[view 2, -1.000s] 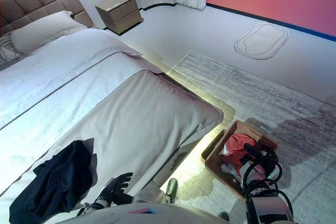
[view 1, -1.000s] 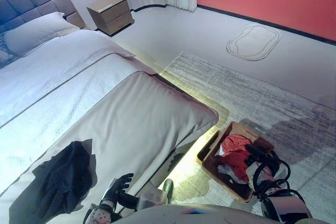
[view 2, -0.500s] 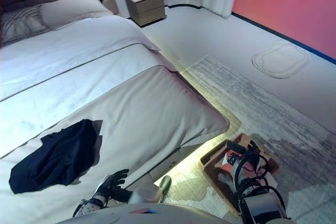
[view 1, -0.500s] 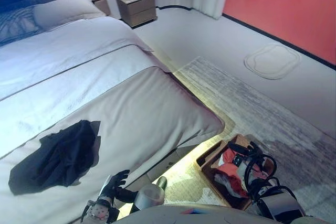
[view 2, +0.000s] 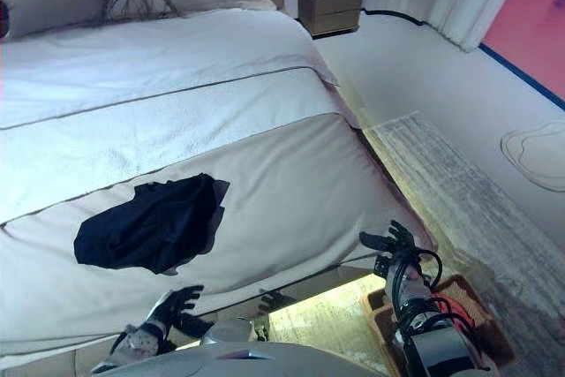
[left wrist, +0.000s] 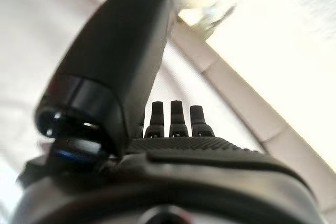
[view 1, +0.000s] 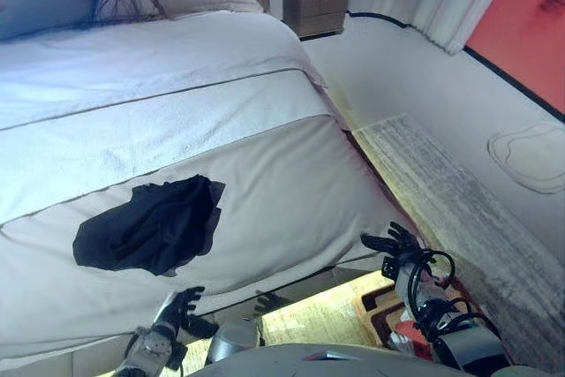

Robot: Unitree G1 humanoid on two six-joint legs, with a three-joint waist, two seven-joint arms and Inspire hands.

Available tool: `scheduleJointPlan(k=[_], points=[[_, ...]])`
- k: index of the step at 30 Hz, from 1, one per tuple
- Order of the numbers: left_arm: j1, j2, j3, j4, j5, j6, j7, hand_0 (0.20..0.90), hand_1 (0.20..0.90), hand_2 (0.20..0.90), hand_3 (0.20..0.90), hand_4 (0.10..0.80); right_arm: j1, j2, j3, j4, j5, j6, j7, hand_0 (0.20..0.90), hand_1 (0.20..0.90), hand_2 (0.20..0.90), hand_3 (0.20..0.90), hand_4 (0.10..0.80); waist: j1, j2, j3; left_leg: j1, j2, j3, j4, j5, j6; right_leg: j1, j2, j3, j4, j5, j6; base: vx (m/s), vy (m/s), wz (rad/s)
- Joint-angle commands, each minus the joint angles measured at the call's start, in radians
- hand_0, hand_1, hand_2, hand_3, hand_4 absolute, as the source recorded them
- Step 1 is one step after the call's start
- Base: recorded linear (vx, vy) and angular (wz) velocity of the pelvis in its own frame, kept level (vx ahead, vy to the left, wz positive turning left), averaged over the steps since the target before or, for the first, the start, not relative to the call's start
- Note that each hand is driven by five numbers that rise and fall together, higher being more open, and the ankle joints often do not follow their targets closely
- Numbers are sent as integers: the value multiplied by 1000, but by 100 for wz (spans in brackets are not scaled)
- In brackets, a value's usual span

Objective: Pick up the clothes from the bed and place them into the basket

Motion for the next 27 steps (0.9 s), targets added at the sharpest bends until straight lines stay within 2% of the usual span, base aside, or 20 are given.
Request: scheduleJointPlan(k=[1, 2, 3, 4, 8, 9, 10, 11, 13, 14, 16, 18, 21, 22, 23, 24, 25, 26, 27], points=[[-61, -21, -82, -50, -31, -24, 11, 900, 900, 900, 900, 800, -67, -77, 2, -71, -33, -30, -37, 900, 900, 900, 900, 800, -17, 50, -55, 44, -25, -105, 3, -144, 4, -258, -1, 220, 292, 74, 88, 41, 107, 98], [-65, -21, -87, -50, -33, -23, 14, 900, 900, 900, 900, 800, -66, -75, 6, -72, -35, -27, -40, 900, 900, 900, 900, 800, -22, 48, -53, 43, -27, -115, 2, -147, 7, -274, 8, 243, 297, 67, 86, -46, -4, 151], [-77, -22, -104, -47, -44, -20, 28, 900, 900, 900, 900, 800, -64, -73, 15, -74, -26, -31, -44, 900, 900, 900, 900, 800, -36, 47, -43, 26, -15, -138, 2, -123, 8, -297, 65, 272, 243, 57, 48, -77, -171, 124], [-85, -21, -114, -44, -42, -16, 37, 900, 900, 900, 900, 800, -63, -76, 20, -75, -12, -34, -42, 900, 900, 900, 900, 800, -44, 35, -32, 22, -14, -168, 5, -118, 3, -294, 105, 307, 185, 42, 40, -74, -198, 125], [-93, -13, -113, -22, -53, -13, 59, 900, 900, 900, 900, 800, -69, -77, 32, -72, 5, -46, -12, 900, 900, 900, 900, 800, -65, -4, -7, 19, -10, -225, 2, -121, -10, -299, 163, 376, 0, 65, 43, 45, -231, 89], [-90, -9, -113, -20, -51, -15, 58, 900, 900, 900, 900, 800, -63, -80, 29, -75, -1, -45, 2, 900, 900, 900, 900, 800, -77, -14, -7, 13, -10, -241, 0, -118, -12, -308, 191, 405, -51, 62, 41, 113, -217, 68], [-82, -3, -118, -24, -28, -24, 53, 900, 900, 900, 900, 800, -51, -95, 22, -71, 15, -49, 18, 900, 900, 900, 900, 800, -99, -32, -6, 5, -13, -279, -1, -120, -11, -317, 238, 487, -132, 54, 32, 118, -200, 88], [-80, -3, -119, -25, -24, -26, 52, 900, 900, 900, 900, 800, -49, -97, 21, -70, 16, -51, 21, 900, 900, 900, 900, 800, -103, -35, -6, 3, -14, -287, -1, -121, -10, -320, 243, 500, -139, 57, 32, 131, -176, 118], [-73, -2, -124, -28, -18, -37, 63, 900, 900, 900, 900, 800, -36, -105, 18, -64, 16, -60, 46, 900, 900, 900, 900, 800, -124, -45, -4, -1, -21, -333, -3, -125, -3, -336, 267, 578, -143, 74, 30, 115, -110, 119], [-69, -5, -124, -29, -15, -39, 69, 900, 900, 900, 900, 800, -33, -108, 17, -57, 17, -63, 54, 900, 900, 900, 900, 800, -130, -44, -5, 0, -19, -348, -3, -123, -2, -323, 284, 605, -153, 53, 17, 124, -103, 124], [-51, -12, -111, -38, 1, -34, 86, 900, 900, 900, 900, 800, -26, -112, 12, -45, 12, -78, 73, 900, 900, 900, 900, 800, -123, -50, -8, 4, -24, -374, -3, -119, -2, -285, 306, 613, -162, 36, 2, 104, -121, 112], [-31, -13, -97, -48, 4, -36, 92, 900, 900, 900, 900, 800, -22, -112, 14, -56, -2, -84, 74, 900, 900, 900, 900, 800, -114, -53, -11, 12, -24, -380, -3, -116, -6, -261, 310, 607, -173, 31, -4, 96, -113, 64], [7, -16, -73, -68, 18, -52, 97, 900, 900, 900, 900, 800, -21, -116, 28, -96, -60, -76, 71, 900, 900, 900, 900, 800, -109, -51, -15, 24, -12, -352, 21, -123, -22, -231, 317, 599, -194, 4, -24, 67, -31, 18], [13, -16, -69, -77, 26, -56, 93, 900, 900, 900, 900, 800, -18, -121, 33, -123, -79, -66, 61, 900, 900, 900, 900, 800, -116, -51, -11, 7, -2, -294, 73, -132, -34, -225, 313, 582, -195, 0, -31, 10, 5, 18], [10, -14, -67, -92, 45, -52, 74, 900, 900, 900, 900, 800, -10, -129, 26, -157, -89, -43, 40, 900, 900, 900, 900, 800, -134, -57, -5, -23, 41, -178, 137, -127, -62, -219, 303, 552, -201, 1, -33, 1, 17, 35], [-2, -8, -72, -102, 53, -42, 52, 900, 900, 900, 900, 800, -3, -140, 14, -176, -101, -28, 34, 900, 900, 900, 900, 800, -145, -64, 3, -61, 86, -108, 185, -110, -93, -207, 294, 529, -205, 2, -35, 7, 94, 67], [-11, -10, -78, -109, 68, -40, 24, 900, 900, 900, 900, 800, 5, -157, 2, -187, -102, -22, 25, 900, 900, 900, 900, 800, -151, -67, 10, -92, 152, -70, 213, -76, -123, -201, 274, 500, -206, 0, -34, 25, 154, 97], [-10, -12, -84, -116, 77, -44, 15, 900, 900, 900, 900, 800, 9, -168, -5, -192, -104, -25, 29, 900, 900, 900, 900, 800, -149, -64, 16, -111, 172, -88, 212, -53, -136, -194, 268, 492, -206, -4, -32, 48, 210, 116], [-5, -15, -86, -118, 83, -55, 13, 900, 900, 900, 900, 800, 8, -180, -7, -188, -121, -32, 48, 900, 900, 900, 900, 800, -146, -61, 22, -115, 174, -112, 198, -52, -136, -187, 258, 490, -208, -7, -27, 64, 208, 115]])
